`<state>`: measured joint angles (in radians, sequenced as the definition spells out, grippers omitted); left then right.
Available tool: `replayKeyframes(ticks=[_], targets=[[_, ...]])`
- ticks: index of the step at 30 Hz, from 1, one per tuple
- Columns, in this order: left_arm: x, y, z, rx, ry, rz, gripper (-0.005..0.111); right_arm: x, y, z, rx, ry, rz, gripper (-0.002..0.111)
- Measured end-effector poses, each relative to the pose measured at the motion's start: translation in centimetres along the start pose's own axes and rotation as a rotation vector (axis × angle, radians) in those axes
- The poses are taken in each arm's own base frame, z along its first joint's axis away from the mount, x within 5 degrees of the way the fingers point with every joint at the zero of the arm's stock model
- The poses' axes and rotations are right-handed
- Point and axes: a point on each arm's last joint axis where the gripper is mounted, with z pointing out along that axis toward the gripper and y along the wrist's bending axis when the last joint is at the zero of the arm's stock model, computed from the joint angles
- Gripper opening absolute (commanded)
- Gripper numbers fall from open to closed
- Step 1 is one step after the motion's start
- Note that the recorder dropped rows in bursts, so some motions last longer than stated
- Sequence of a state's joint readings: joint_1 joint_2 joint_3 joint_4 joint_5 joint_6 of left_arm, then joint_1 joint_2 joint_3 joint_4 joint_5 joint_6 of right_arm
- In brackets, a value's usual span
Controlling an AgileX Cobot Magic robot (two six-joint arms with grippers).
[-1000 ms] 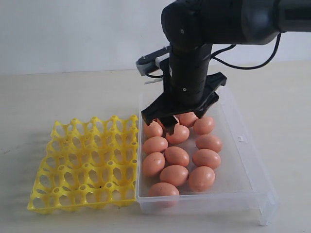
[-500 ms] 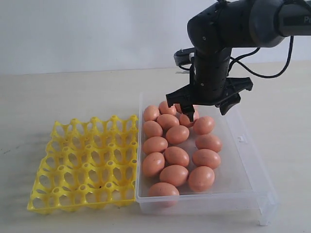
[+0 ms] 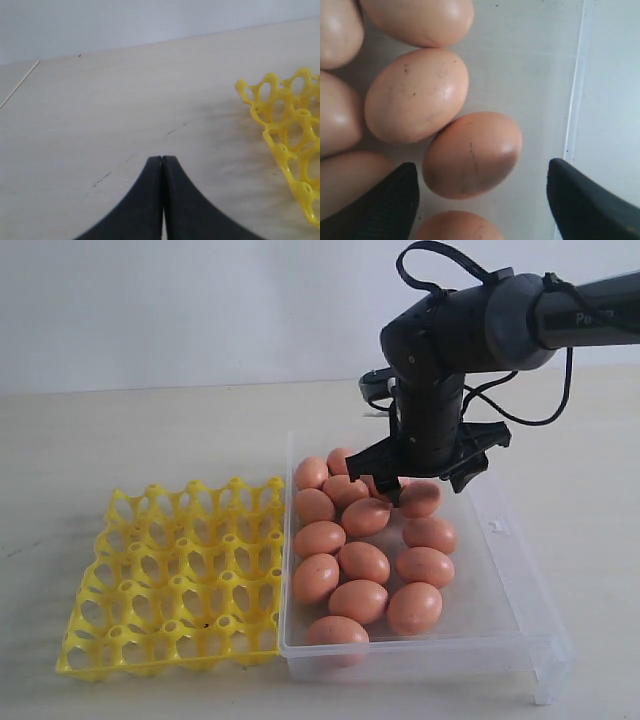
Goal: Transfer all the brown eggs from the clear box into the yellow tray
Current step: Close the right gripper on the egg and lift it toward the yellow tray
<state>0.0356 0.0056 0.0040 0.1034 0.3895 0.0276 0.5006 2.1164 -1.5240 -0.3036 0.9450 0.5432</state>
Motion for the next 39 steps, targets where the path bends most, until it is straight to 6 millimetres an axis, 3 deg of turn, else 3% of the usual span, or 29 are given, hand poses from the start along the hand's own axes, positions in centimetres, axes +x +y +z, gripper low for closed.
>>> replayKeyframes(ticks=[10, 20, 26, 29, 33, 35, 39], targets=[[0.0, 0.0, 0.0, 0.0, 0.0, 0.0, 0.0, -0.3, -0.5, 2.0, -0.005, 0.007, -0.022, 0.062], [0.0, 0.0, 0.0, 0.0, 0.0, 0.0, 0.0, -0.4, 0.0, 3.0, -0.041, -0.001, -0.062, 0.0], [0.0, 0.0, 0.0, 0.0, 0.0, 0.0, 0.0, -0.4, -0.8, 2.8, 0.035, 0.004, -0.115, 0.0], [0.0, 0.0, 0.0, 0.0, 0.0, 0.0, 0.0, -0.8, -1.5, 1.4, 0.065, -0.029, -0.131, 0.0], [0.0, 0.0, 0.0, 0.0, 0.0, 0.0, 0.0, -2.0, -1.3, -2.8, -0.002, -0.22, -0.203, 0.0], [0.0, 0.0, 0.0, 0.0, 0.0, 0.0, 0.0, -2.5, -0.1, -5.3, -0.065, -0.358, -0.287, 0.0], [0.0, 0.0, 0.0, 0.0, 0.0, 0.0, 0.0, -2.2, 5.1, -8.7, -0.237, -0.607, -0.48, 0.0]])
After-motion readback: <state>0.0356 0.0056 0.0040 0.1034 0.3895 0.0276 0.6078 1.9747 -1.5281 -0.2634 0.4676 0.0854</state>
